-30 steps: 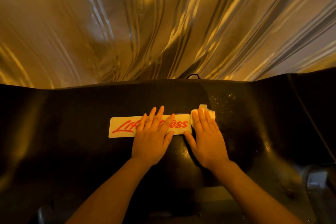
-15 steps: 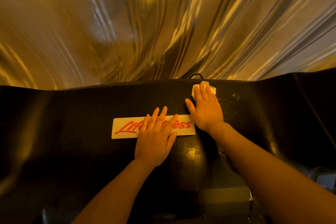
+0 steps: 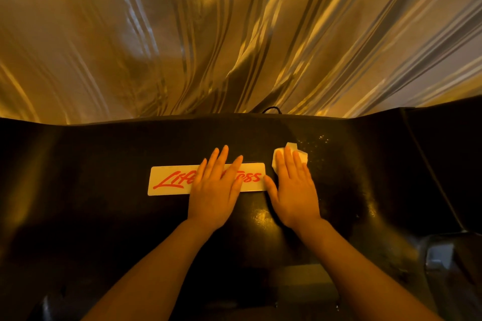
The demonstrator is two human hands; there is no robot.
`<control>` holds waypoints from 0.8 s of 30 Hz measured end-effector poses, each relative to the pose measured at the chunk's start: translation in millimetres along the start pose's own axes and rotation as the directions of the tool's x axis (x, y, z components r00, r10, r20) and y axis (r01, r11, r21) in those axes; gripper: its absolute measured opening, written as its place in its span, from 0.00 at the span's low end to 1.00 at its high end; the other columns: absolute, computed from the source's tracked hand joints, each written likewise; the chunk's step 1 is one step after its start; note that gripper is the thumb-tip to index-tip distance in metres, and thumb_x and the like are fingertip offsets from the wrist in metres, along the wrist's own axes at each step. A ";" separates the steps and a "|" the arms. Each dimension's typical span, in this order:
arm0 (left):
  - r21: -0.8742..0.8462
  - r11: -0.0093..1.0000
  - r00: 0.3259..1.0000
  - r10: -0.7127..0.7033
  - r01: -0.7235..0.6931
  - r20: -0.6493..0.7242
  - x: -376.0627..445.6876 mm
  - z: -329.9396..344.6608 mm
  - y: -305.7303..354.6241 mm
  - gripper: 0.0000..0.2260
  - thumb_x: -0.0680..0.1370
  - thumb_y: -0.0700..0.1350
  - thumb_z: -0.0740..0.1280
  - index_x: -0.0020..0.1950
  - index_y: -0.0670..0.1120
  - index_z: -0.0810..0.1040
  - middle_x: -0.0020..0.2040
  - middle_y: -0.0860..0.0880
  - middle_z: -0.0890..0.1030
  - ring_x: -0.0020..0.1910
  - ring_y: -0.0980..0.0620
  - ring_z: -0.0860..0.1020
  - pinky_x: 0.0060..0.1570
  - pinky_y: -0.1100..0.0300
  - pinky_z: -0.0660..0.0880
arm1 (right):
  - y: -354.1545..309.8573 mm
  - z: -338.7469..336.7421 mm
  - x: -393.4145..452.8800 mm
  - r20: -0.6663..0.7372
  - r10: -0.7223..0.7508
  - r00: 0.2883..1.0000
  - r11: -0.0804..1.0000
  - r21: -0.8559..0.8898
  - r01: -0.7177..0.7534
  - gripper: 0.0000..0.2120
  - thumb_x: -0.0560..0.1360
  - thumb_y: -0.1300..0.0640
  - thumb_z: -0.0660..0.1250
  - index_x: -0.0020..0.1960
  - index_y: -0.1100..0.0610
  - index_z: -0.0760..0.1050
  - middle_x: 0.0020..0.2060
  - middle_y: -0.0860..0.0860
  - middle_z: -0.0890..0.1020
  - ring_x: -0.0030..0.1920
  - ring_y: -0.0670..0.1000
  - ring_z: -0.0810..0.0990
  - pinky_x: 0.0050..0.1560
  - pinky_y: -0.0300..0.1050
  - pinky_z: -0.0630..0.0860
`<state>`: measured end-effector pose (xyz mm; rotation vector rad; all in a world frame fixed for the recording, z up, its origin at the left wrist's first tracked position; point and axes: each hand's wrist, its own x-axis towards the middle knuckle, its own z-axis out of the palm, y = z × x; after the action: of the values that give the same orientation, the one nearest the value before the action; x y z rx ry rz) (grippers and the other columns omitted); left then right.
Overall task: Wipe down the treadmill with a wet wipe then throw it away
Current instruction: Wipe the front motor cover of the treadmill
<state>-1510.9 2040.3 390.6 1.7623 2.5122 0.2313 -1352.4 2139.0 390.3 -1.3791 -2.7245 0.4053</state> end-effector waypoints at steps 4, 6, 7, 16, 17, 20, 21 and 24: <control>0.004 0.995 0.993 -0.101 0.101 0.065 29.8 -4.3 17.0 0.24 0.84 0.55 0.49 0.80 0.54 0.49 0.81 0.48 0.46 0.79 0.47 0.42 0.77 0.49 0.44 | 5.5 -6.6 5.7 0.025 -0.021 0.999 0.999 -0.038 0.022 0.38 0.76 0.32 0.37 0.79 0.52 0.37 0.78 0.52 0.38 0.75 0.49 0.34 0.74 0.46 0.36; 0.008 0.987 0.984 -0.159 0.159 0.076 42.6 -4.4 26.0 0.24 0.84 0.55 0.48 0.80 0.55 0.47 0.81 0.48 0.44 0.79 0.47 0.41 0.77 0.48 0.44 | 8.6 -12.0 15.7 0.035 -0.017 0.999 0.999 -0.049 0.019 0.34 0.81 0.36 0.44 0.79 0.53 0.38 0.78 0.52 0.38 0.75 0.49 0.34 0.74 0.46 0.37; 0.009 0.984 0.981 -0.178 0.178 0.081 46.5 -1.4 29.0 0.24 0.84 0.56 0.47 0.79 0.56 0.46 0.81 0.47 0.44 0.79 0.46 0.41 0.77 0.48 0.44 | 10.0 -14.6 22.3 0.026 -0.014 1.000 0.999 -0.047 0.016 0.34 0.81 0.38 0.46 0.79 0.53 0.39 0.78 0.52 0.39 0.76 0.49 0.35 0.74 0.46 0.38; 0.060 0.981 0.982 -0.187 0.185 0.036 44.6 5.7 33.1 0.25 0.82 0.58 0.43 0.79 0.56 0.44 0.80 0.46 0.44 0.79 0.45 0.42 0.77 0.46 0.46 | 14.2 -23.3 84.5 -0.016 0.044 0.999 0.998 -0.046 -0.044 0.33 0.82 0.39 0.47 0.80 0.54 0.42 0.79 0.54 0.43 0.78 0.53 0.39 0.76 0.49 0.42; 0.059 0.981 0.982 -0.186 0.183 0.038 44.7 4.6 33.5 0.25 0.82 0.58 0.43 0.79 0.56 0.45 0.80 0.46 0.44 0.79 0.45 0.42 0.77 0.46 0.46 | 13.7 -23.1 85.9 -0.019 0.047 0.999 0.998 -0.038 -0.047 0.33 0.82 0.39 0.47 0.80 0.54 0.42 0.79 0.53 0.43 0.78 0.53 0.39 0.76 0.49 0.42; 0.048 0.982 0.981 -0.187 0.184 0.047 45.1 2.2 33.7 0.25 0.82 0.58 0.43 0.79 0.55 0.44 0.80 0.46 0.44 0.79 0.45 0.42 0.76 0.46 0.45 | 13.1 -20.4 77.3 -0.043 0.067 0.997 0.998 0.005 -0.067 0.33 0.82 0.39 0.48 0.80 0.53 0.43 0.79 0.53 0.44 0.78 0.53 0.40 0.76 0.48 0.42; 0.049 0.981 0.981 -0.188 0.186 0.047 45.3 2.2 33.6 0.25 0.82 0.58 0.43 0.79 0.55 0.44 0.80 0.46 0.43 0.79 0.45 0.42 0.76 0.46 0.44 | 12.8 -17.8 70.4 -0.054 0.072 0.996 0.997 0.010 -0.071 0.33 0.81 0.39 0.47 0.80 0.53 0.43 0.79 0.52 0.44 0.78 0.52 0.41 0.75 0.48 0.42; 0.051 0.981 0.981 -0.189 0.187 0.051 46.2 3.4 33.1 0.25 0.83 0.58 0.43 0.78 0.56 0.42 0.80 0.46 0.42 0.79 0.45 0.41 0.76 0.46 0.44 | 13.8 -6.7 38.6 -0.081 0.075 0.994 0.997 0.001 -0.075 0.36 0.79 0.34 0.41 0.80 0.53 0.43 0.79 0.52 0.43 0.78 0.52 0.41 0.75 0.47 0.41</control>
<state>-1495.4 2095.0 394.1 1.5094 2.6418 0.1123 -1363.6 2179.0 390.6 -1.4688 -2.6163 0.3433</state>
